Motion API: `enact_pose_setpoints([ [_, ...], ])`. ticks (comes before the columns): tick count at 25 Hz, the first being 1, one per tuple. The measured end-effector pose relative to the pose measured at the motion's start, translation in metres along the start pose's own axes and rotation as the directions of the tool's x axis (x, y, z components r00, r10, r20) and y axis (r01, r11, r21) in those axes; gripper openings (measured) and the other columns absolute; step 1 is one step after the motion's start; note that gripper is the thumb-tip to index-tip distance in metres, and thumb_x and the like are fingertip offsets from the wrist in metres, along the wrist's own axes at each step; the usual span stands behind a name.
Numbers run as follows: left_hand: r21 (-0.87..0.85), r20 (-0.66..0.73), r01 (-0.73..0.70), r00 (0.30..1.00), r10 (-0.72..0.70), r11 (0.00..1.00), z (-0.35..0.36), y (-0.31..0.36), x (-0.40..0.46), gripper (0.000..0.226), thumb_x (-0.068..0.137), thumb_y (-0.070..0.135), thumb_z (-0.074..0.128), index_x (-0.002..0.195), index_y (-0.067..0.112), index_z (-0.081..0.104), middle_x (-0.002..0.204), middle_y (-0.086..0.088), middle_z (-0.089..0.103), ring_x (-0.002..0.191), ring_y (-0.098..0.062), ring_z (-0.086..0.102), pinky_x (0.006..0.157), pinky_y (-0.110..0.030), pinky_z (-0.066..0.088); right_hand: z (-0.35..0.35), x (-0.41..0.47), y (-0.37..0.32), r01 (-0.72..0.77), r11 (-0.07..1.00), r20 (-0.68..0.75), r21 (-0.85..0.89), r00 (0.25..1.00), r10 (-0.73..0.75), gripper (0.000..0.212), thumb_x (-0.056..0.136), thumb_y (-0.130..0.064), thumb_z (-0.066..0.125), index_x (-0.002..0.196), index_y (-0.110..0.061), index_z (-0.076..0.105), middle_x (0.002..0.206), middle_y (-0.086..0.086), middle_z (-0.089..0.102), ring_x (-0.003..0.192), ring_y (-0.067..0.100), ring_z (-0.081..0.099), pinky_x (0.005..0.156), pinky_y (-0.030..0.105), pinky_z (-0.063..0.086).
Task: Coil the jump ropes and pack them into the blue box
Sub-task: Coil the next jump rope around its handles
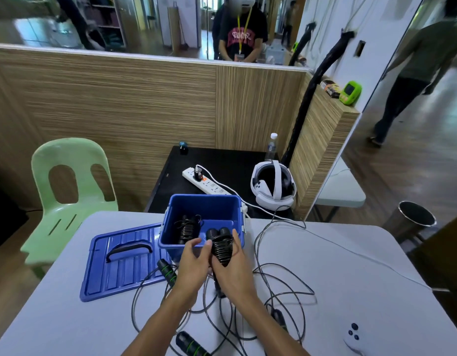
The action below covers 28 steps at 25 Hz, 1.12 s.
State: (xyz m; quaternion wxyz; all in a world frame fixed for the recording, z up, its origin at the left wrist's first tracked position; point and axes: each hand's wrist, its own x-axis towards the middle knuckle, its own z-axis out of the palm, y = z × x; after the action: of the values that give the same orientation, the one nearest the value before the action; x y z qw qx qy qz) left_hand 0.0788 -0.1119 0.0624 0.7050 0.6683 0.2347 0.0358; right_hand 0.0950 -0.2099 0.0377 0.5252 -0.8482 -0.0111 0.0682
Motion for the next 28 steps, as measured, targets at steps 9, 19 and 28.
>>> enact_pose_setpoints([
  [9, 0.066, 0.001, 0.063, 0.998, -0.063, 0.996, -0.002, -0.001, 0.050, 0.028, 0.098, 0.031, 0.052, 0.117, 0.012, 0.058, 0.104, -0.005, 0.069, 0.097, -0.016, 0.066, 0.078, -0.028, 0.054, 0.021, 0.034, -0.008, -0.024, 0.999, 0.154, -0.039, 0.988, 0.030, 0.099, 0.090, -0.035, 0.065, 0.156, -0.031, -0.009, 0.136, 0.001, 0.042, 0.105, 0.010, 0.058, 0.072, 0.011, 0.047],
  [19, 0.511, 0.191, -0.275, 0.960, 0.205, 0.814, -0.038, -0.005, 0.153, 0.042, 0.104, 0.037, 0.032, 0.139, 0.020, 0.048, 0.140, -0.001, 0.051, 0.133, -0.015, 0.043, 0.110, -0.023, 0.030, 0.065, 0.114, -0.032, -0.123, 0.990, 0.069, -0.074, 0.989, 0.128, 0.098, 0.093, -0.034, 0.063, 0.155, -0.028, -0.013, 0.140, 0.005, 0.038, 0.112, 0.016, 0.053, 0.094, 0.030, 0.049],
  [28, 0.930, 0.299, -0.358, 0.869, 0.395, 0.082, -0.072, -0.047, 0.222, 0.062, 0.100, 0.045, 0.017, 0.151, 0.011, 0.024, 0.161, -0.015, 0.006, 0.149, -0.029, -0.002, 0.119, -0.049, 0.009, 0.095, 0.168, 0.001, -0.323, 0.922, 0.133, -0.215, 0.925, 0.355, 0.106, 0.089, -0.033, 0.069, 0.156, -0.024, -0.012, 0.155, 0.016, 0.026, 0.139, 0.028, 0.034, 0.110, 0.039, 0.035],
])
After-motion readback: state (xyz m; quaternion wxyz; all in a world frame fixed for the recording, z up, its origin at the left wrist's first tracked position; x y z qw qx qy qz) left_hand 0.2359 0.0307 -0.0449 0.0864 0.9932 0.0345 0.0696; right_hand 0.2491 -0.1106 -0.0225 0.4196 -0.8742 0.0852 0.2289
